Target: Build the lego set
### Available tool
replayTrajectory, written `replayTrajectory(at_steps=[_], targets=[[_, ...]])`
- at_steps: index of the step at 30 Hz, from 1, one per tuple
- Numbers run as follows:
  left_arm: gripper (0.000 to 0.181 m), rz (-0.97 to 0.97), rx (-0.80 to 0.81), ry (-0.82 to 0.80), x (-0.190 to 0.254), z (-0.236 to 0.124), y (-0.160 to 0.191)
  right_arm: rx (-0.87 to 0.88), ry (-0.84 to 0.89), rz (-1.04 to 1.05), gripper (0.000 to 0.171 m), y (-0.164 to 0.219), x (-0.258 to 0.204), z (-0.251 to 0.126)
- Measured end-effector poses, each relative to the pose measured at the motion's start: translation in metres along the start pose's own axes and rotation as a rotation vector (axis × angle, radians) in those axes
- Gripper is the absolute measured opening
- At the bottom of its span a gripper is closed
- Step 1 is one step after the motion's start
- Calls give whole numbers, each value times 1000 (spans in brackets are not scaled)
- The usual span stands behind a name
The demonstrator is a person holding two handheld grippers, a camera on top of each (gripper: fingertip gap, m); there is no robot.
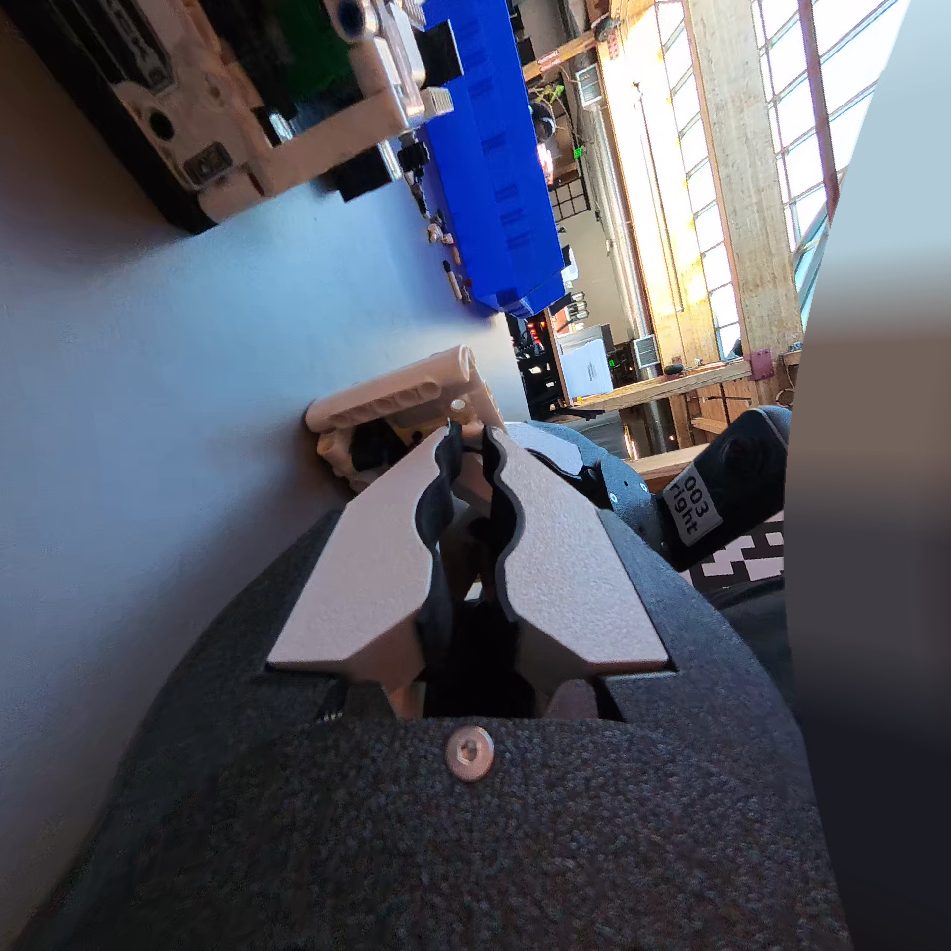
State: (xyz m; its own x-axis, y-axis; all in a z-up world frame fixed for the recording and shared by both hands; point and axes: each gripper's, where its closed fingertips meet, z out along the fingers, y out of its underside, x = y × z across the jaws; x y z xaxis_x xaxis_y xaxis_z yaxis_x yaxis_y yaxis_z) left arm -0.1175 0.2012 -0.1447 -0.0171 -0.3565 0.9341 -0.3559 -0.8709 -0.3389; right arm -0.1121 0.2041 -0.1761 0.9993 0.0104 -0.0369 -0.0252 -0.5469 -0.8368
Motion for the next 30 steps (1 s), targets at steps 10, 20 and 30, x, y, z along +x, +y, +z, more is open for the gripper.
replayTrajectory(at_steps=[10,20,30], targets=[[6,-44,56,3,0,2,7,0,23,-16,8,0,1,1],[6,-48,145,-5,1,-1,4,-1,21,-8,8,-1,1,1],[6,-28,171,-30,0,1,4,-2,27,-20,8,-1,0,1]])
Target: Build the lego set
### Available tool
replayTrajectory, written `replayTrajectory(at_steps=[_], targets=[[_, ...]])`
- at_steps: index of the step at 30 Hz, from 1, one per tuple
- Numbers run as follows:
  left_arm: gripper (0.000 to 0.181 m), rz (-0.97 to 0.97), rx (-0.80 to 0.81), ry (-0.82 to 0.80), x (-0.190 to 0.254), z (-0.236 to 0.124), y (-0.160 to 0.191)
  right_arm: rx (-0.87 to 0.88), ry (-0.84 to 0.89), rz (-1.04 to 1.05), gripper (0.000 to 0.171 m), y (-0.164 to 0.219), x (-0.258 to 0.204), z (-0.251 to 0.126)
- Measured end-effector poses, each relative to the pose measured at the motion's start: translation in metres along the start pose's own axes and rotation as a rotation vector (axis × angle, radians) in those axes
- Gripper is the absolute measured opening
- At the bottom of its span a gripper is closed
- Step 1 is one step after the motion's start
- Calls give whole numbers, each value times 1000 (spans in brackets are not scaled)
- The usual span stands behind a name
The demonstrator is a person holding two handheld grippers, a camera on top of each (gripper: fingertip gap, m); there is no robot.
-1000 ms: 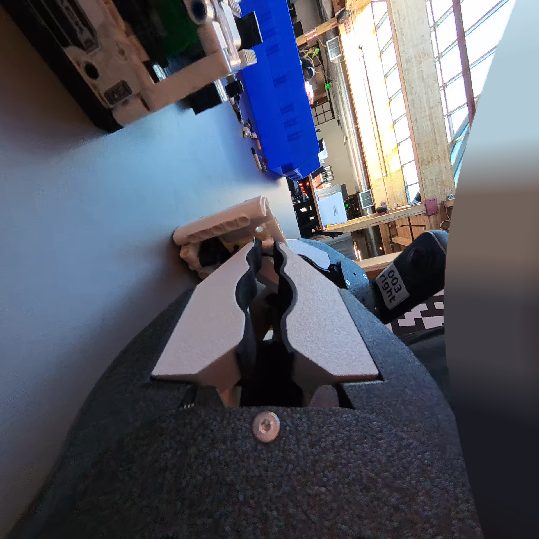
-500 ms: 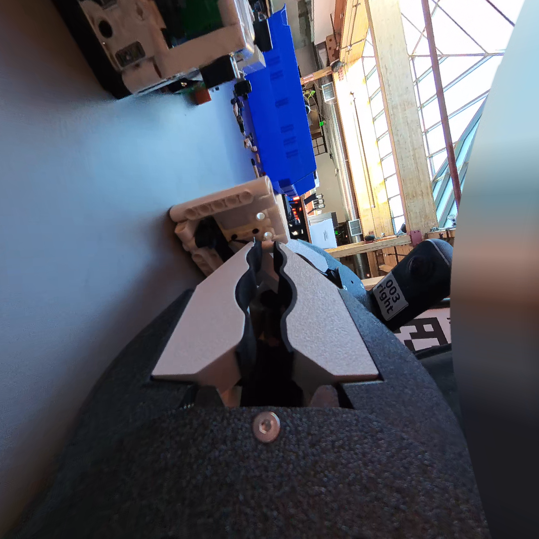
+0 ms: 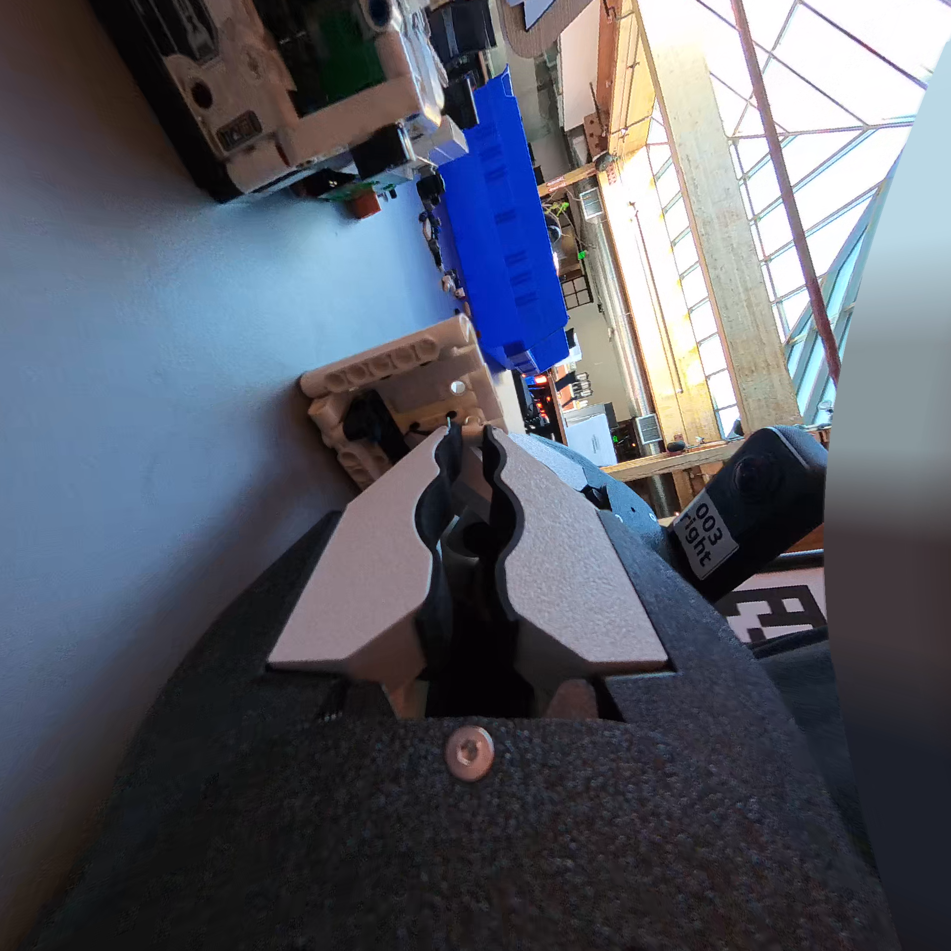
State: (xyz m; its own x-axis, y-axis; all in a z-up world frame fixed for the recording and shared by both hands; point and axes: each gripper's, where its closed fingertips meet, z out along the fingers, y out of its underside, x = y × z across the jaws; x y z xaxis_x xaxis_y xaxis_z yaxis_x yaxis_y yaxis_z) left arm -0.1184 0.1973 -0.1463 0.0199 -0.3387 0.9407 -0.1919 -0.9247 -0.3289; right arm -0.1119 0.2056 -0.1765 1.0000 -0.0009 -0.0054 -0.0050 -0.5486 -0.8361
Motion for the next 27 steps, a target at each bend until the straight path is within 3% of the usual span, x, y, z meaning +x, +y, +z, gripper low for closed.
replayTrajectory(at_steps=[10,14,19,27], targets=[[6,320,-22,-162,-1,-3,-1,-5,59,-107,8,0,-2,0],[7,335,15,-155,0,-2,-1,-5,42,-77,9,0,-2,0],[7,493,40,-200,-1,0,-1,-6,23,-38,9,0,-1,0],[7,880,30,-346,-2,-2,0,-7,-2,-40,9,0,-4,1]])
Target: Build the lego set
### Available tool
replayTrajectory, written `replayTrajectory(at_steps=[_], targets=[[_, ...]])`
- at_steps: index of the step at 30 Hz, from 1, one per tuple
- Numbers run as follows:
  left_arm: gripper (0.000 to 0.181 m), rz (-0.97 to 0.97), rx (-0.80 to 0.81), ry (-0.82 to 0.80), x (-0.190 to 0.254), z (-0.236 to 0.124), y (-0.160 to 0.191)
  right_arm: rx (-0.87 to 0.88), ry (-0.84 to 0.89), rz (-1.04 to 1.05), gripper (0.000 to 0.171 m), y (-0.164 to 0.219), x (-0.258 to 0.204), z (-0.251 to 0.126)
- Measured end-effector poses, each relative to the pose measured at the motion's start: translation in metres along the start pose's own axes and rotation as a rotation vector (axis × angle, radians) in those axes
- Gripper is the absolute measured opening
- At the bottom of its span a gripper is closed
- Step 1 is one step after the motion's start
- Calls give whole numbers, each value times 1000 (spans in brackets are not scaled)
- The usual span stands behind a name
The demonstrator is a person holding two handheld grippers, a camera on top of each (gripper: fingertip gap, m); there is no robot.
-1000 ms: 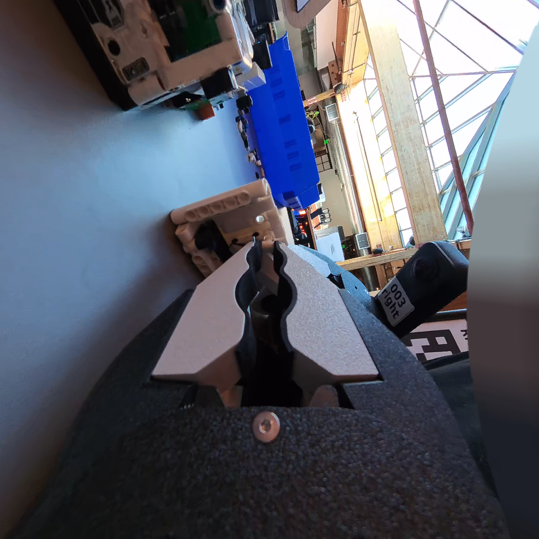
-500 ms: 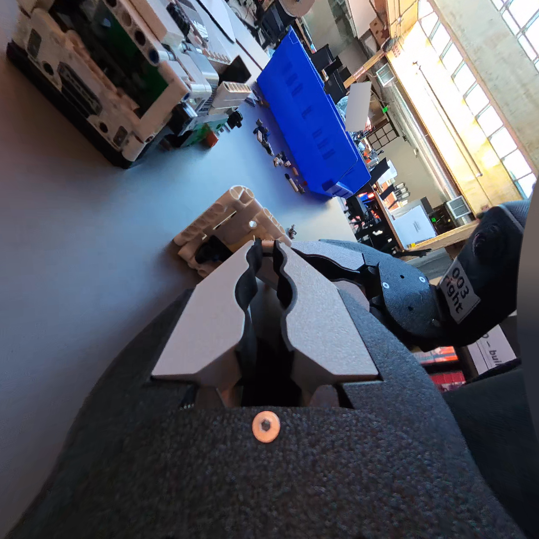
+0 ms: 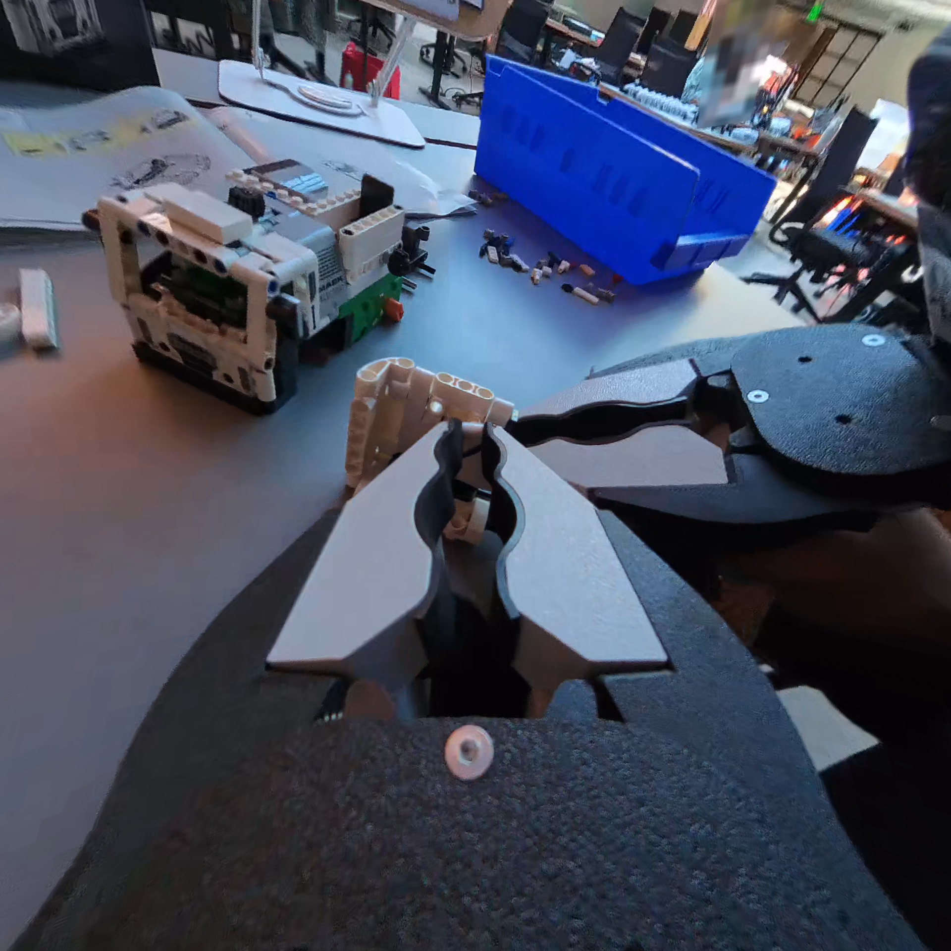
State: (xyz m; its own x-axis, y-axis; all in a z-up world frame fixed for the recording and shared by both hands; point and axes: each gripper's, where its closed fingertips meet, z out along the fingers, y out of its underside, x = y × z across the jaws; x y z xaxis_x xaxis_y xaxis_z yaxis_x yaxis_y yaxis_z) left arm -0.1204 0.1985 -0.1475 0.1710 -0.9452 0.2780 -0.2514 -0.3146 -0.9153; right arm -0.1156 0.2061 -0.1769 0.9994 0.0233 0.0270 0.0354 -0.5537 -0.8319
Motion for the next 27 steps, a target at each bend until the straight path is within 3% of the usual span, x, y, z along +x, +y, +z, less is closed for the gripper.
replayTrajectory(at_steps=[5,12,27], targets=[[7,96,-131,83,0,-1,1,-7,-33,14,9,0,-1,0],[7,604,-152,134,-4,-3,2,-23,-95,30,9,0,-6,1],[7,380,-196,244,1,4,0,-27,-66,24,9,1,-1,0]])
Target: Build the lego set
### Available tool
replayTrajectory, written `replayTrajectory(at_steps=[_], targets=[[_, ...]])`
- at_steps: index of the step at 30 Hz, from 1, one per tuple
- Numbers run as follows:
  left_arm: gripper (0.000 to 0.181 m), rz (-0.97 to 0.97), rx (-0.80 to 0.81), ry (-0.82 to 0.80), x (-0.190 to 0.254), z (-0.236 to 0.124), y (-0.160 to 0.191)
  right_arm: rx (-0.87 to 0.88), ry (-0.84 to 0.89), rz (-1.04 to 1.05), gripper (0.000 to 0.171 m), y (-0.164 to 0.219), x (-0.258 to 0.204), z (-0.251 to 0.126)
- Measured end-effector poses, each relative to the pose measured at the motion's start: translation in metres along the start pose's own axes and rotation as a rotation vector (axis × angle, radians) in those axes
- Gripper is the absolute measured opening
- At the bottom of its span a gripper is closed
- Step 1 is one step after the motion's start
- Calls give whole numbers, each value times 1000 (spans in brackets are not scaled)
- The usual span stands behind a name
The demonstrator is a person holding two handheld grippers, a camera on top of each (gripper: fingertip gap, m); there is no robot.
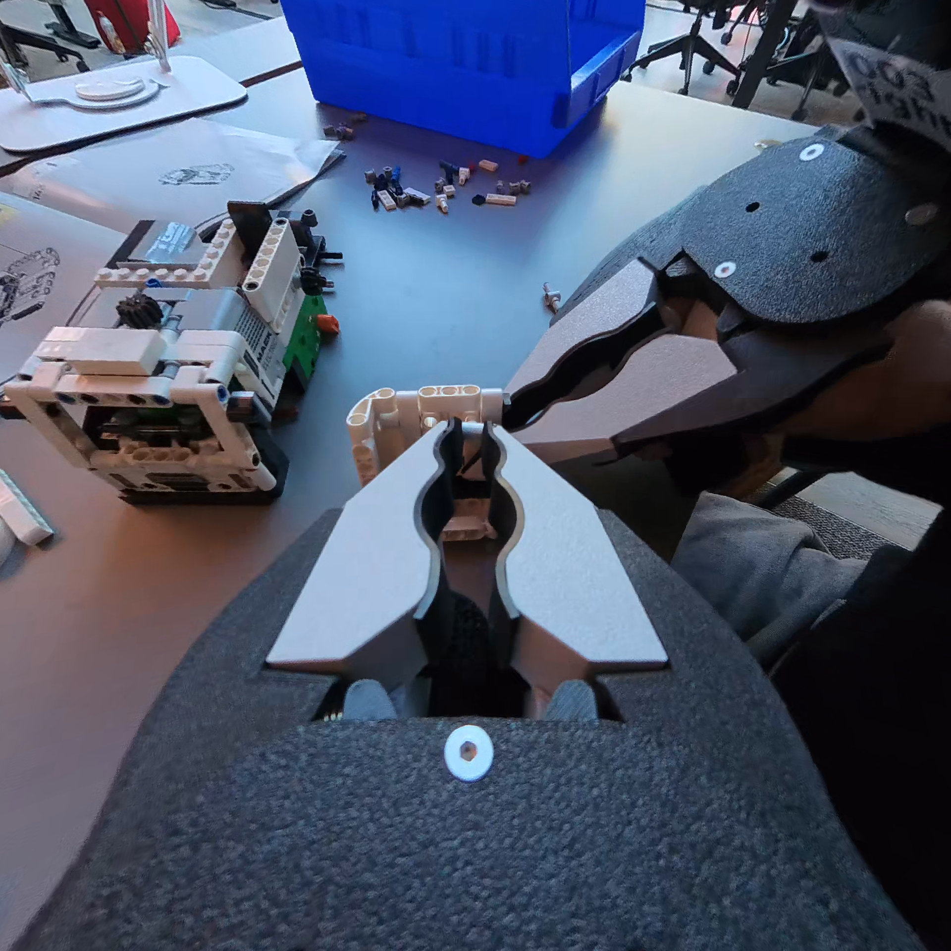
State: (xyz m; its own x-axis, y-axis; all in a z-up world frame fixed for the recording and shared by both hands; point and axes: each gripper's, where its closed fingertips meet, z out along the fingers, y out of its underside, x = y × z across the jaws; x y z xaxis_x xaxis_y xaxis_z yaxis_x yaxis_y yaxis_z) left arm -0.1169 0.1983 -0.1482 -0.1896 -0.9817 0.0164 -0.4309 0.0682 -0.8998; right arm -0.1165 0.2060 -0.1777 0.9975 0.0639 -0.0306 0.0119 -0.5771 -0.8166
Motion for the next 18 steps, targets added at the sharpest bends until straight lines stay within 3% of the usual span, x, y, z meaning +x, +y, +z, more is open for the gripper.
replayTrajectory(at_steps=[7,11,18], targets=[[7,18,-1,-24,-1,0,0,28,-32,101,8,-4,5,-2],[6,11,6,-17,-2,1,-2,38,-5,84,21,-7,8,-2],[7,49,5,-36,-2,6,-4,33,23,3,8,-9,14,-3]])
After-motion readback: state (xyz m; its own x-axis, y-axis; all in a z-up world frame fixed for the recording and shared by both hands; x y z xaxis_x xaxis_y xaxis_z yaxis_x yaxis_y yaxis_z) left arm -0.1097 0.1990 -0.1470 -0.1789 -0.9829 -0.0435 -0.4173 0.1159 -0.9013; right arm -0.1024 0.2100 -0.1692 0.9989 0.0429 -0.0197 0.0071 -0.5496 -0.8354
